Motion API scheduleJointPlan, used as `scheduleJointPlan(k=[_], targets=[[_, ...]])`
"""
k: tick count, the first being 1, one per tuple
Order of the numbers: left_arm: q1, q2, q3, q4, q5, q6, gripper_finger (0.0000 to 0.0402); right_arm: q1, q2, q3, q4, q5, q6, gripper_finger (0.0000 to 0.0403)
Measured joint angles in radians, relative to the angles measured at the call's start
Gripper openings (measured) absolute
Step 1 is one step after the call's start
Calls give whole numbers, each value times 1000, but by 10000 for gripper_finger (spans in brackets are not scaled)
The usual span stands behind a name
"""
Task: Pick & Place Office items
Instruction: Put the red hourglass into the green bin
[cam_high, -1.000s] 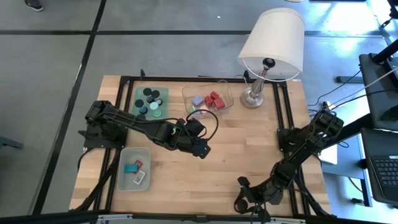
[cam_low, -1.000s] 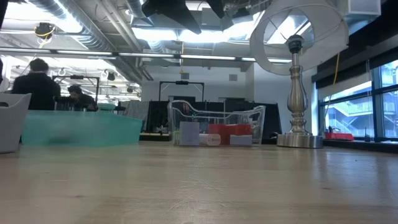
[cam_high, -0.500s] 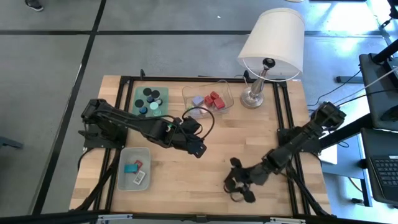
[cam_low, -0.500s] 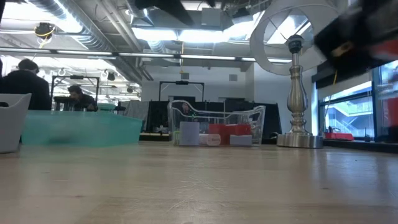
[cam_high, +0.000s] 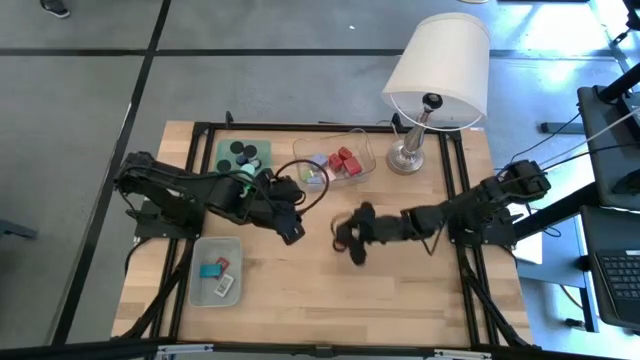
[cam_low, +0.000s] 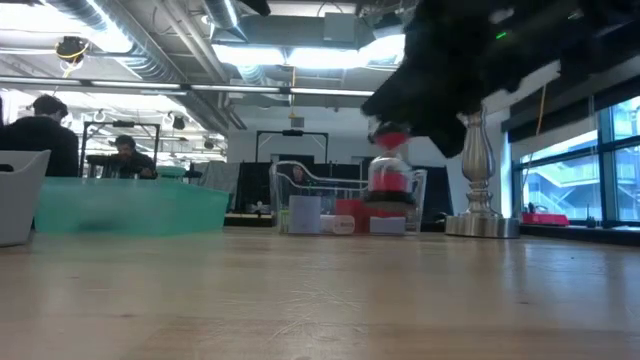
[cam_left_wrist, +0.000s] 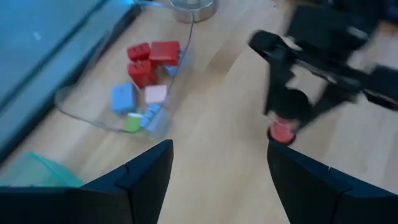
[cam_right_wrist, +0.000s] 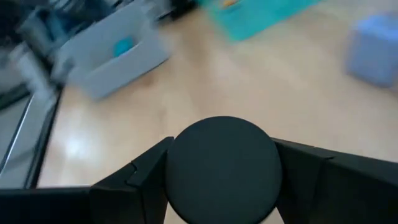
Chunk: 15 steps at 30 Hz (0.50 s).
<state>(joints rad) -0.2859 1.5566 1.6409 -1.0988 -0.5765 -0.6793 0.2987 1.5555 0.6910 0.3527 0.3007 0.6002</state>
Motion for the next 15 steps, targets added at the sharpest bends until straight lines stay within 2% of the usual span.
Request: scheduleJointPlan(k=[6, 12, 15], targets=[[9, -2, 0, -2, -109, 139, 257, -128, 8, 0, 40, 24, 72, 210], [64, -2, 0, -2, -299, 132, 257, -208, 57, 40, 73, -43, -29, 210], [103, -7, 0, -2, -319, 120, 257, -256, 100, 108, 40, -97, -88, 210]])
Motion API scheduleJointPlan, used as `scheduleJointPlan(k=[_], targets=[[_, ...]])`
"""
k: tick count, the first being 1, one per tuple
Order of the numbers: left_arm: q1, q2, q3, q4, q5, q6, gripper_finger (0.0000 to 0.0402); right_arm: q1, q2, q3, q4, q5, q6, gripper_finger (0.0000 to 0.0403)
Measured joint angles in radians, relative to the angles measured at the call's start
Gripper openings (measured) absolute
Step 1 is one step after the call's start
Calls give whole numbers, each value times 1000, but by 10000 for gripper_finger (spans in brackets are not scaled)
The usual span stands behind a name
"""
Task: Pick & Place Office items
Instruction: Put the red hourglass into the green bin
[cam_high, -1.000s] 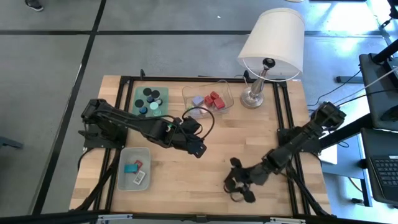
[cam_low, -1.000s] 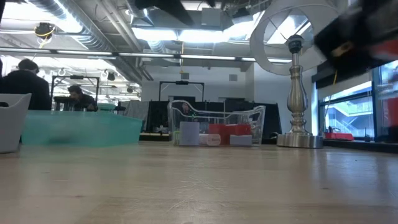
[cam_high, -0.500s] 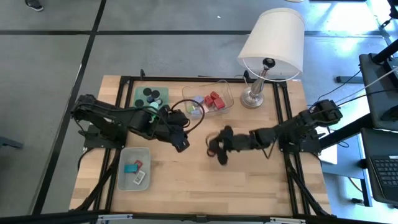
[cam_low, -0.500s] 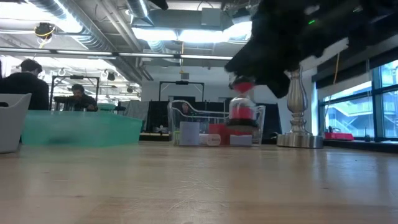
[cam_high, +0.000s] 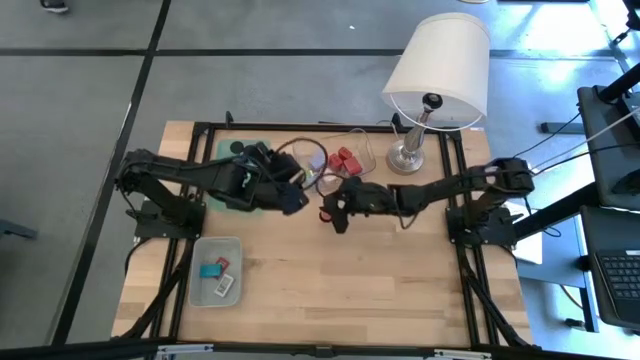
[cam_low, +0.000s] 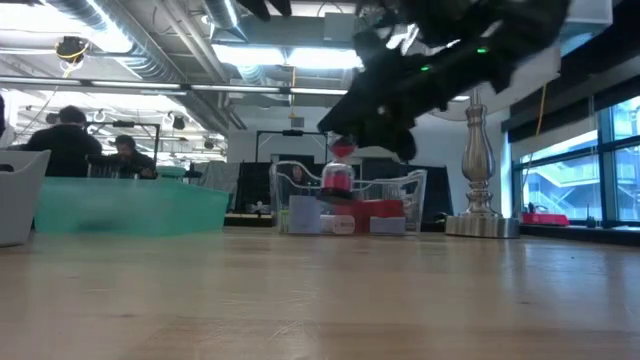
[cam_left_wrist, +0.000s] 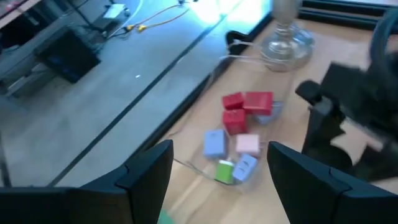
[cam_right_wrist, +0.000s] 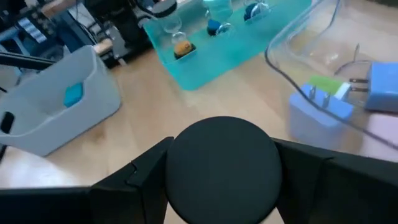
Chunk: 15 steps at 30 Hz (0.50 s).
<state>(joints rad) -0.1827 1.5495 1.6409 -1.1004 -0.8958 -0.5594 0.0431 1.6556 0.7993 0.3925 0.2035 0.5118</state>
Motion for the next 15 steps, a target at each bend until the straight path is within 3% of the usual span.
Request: scheduleJointPlan(k=[5, 10, 15], targets=[[86, -1, 0, 0, 1, -3, 257, -70, 95, 137, -133, -126, -29, 210], [168, -1, 0, 0, 46, -3, 257, -100, 199, 251, -156, -275, -151, 210], [222, -1, 0, -4, 54, 38, 257, -98, 282, 346, -147, -327, -425, 210]])
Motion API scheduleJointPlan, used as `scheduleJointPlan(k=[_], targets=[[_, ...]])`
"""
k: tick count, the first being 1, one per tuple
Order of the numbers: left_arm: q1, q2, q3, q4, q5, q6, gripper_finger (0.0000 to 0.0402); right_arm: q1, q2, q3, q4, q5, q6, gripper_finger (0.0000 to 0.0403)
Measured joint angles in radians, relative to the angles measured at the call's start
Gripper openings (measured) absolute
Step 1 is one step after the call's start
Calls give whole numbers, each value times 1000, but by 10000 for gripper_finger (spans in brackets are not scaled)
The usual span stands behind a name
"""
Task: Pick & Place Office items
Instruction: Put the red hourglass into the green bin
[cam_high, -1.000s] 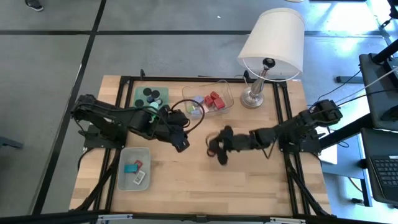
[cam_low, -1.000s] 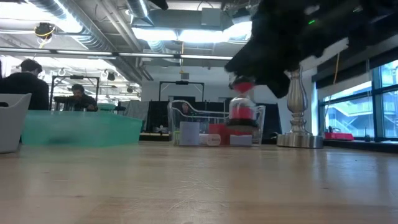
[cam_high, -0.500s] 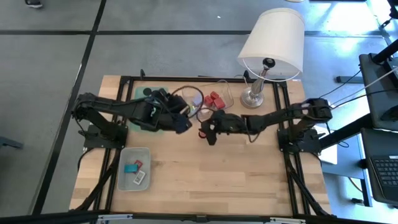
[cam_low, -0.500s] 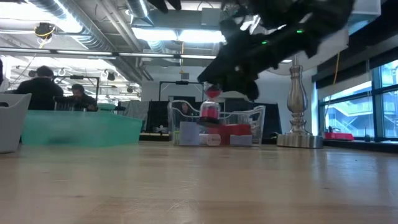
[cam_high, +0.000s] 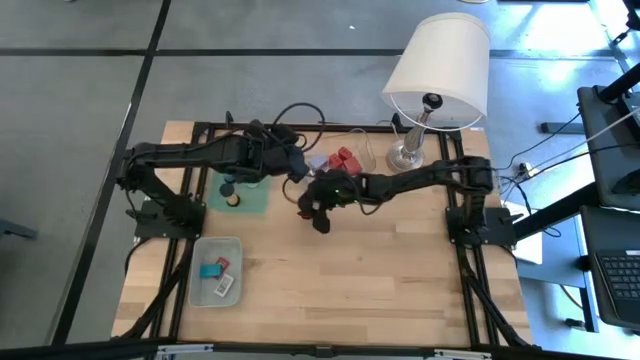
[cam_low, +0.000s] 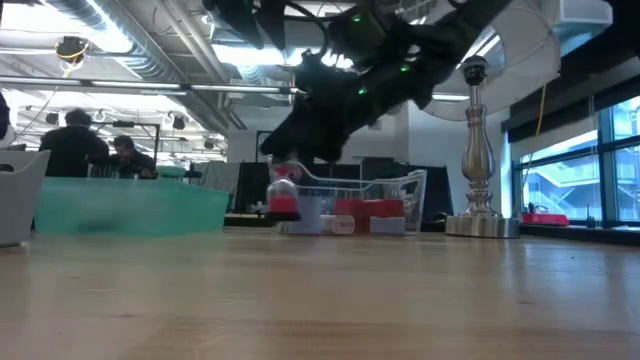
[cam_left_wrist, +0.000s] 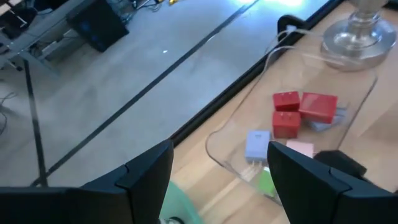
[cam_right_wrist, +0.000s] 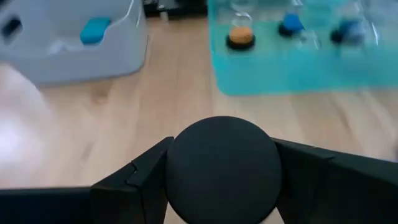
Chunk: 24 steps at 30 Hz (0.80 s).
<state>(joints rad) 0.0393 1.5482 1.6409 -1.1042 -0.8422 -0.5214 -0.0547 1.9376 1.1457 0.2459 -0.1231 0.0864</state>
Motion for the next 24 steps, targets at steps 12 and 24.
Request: scheduleJointPlan(k=[12, 24], targets=[[81, 1, 0, -31, 78, 221, 257, -17, 116, 131, 1, 8, -40, 210], [160, 1, 0, -29, 112, 274, 257, -16, 117, 131, -60, 56, 73, 219]])
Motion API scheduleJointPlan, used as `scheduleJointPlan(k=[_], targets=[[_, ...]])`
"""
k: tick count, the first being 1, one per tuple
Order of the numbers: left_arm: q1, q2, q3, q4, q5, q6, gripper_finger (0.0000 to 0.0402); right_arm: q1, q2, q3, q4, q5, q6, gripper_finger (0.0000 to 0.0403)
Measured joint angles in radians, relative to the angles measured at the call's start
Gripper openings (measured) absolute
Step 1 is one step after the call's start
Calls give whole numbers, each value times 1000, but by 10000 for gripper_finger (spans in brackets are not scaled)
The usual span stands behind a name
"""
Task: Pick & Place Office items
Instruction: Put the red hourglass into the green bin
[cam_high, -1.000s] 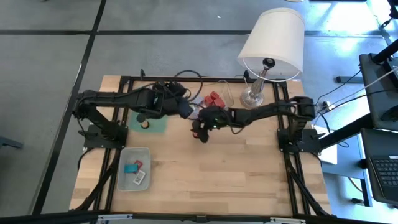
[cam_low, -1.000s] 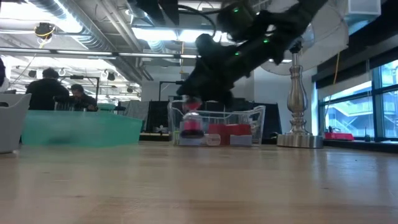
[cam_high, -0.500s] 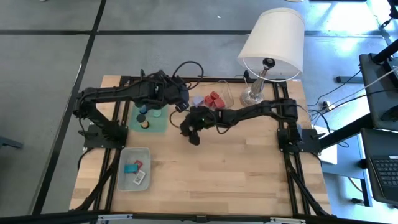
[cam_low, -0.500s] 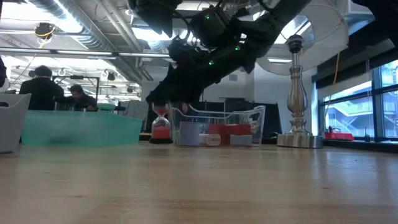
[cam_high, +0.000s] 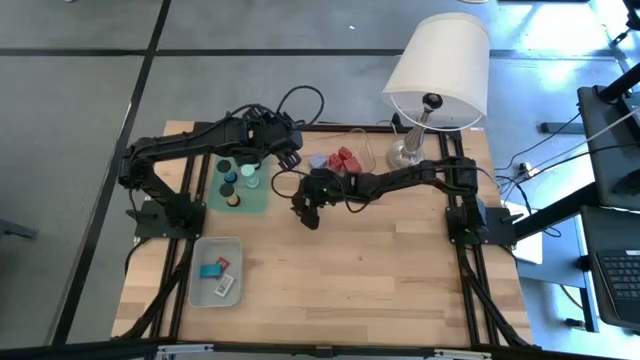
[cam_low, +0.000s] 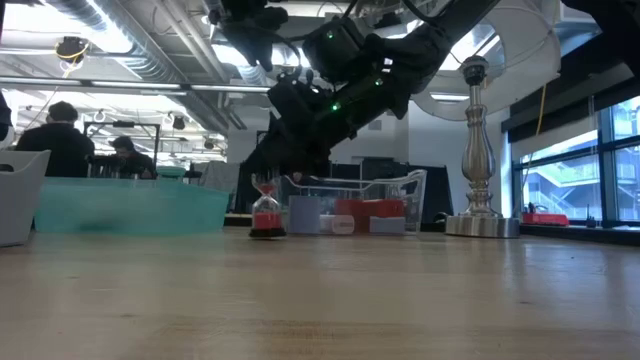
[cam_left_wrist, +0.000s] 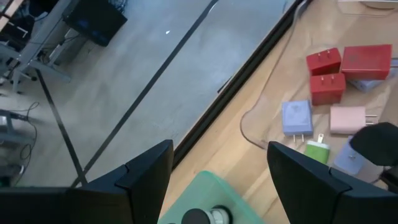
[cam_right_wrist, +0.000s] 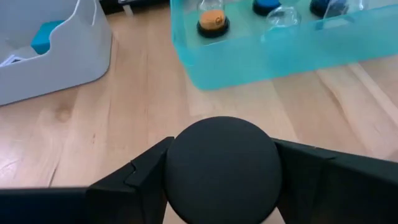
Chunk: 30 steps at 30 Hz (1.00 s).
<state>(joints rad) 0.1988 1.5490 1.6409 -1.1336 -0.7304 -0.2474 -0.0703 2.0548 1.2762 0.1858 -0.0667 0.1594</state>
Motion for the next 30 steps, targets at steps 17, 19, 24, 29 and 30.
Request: scheduleJointPlan(k=[17, 19, 24, 29, 30], targets=[[-2, 0, 0, 0, 0, -13, 257, 29, 0, 1, -13, 36, 37, 242], [-1, 0, 0, 0, 0, -21, 257, 29, 0, 1, -12, 33, 43, 243], [-1, 0, 0, 0, 21, -23, 257, 28, -6, 1, -11, 32, 57, 245], [-1, 1, 0, 0, 43, -27, 257, 9, -26, 27, -39, -25, 123, 265], [-1, 1, 0, 0, 44, -27, 257, 4, -34, 34, -56, -47, 136, 272]])
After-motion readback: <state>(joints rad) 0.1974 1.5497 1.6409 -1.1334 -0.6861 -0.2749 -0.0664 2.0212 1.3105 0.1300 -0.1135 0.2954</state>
